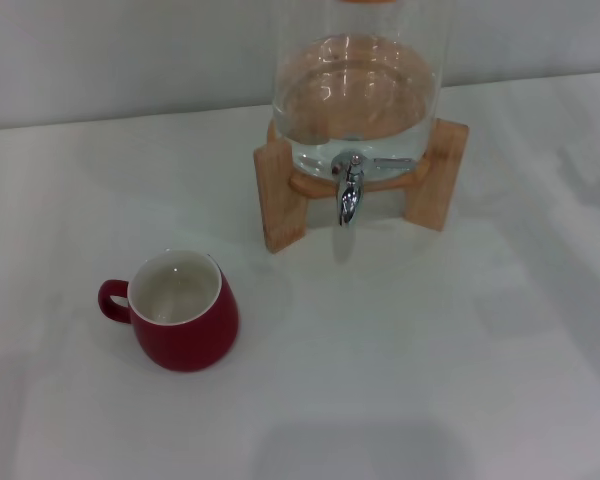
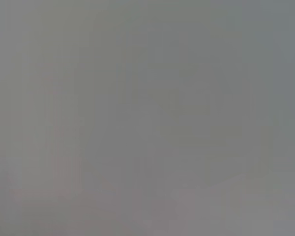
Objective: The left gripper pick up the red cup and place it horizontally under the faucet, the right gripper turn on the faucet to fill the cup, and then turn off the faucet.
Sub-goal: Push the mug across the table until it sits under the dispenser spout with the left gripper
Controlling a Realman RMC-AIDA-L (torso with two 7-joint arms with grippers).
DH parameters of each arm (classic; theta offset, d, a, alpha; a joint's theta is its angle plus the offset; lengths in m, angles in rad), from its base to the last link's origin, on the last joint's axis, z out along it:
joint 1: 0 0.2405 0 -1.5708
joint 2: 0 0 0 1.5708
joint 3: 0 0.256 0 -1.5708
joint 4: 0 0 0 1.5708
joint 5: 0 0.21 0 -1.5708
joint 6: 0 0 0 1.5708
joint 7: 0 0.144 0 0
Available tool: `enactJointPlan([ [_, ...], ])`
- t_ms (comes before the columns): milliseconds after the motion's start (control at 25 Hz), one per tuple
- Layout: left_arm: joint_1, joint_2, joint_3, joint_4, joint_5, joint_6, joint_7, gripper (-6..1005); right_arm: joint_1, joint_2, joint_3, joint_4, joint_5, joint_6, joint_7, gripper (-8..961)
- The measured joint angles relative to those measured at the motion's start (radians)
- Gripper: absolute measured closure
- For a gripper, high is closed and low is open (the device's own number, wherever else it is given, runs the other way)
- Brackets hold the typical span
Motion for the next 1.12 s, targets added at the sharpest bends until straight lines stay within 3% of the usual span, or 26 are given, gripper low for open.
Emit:
enactJointPlan([
  [600, -0.009, 0.004, 0.006, 0.008, 0.000, -0.017, -0.036, 122, 0.003, 0.000, 0.000, 0.001, -0.002, -0.002, 0.000, 176],
  [1120, -0.058, 0.016, 0.159, 0.054, 0.000, -0.106, -0.070, 124, 0.003, 0.000, -0.002, 0.000, -0.009, -0.008, 0.000, 177],
])
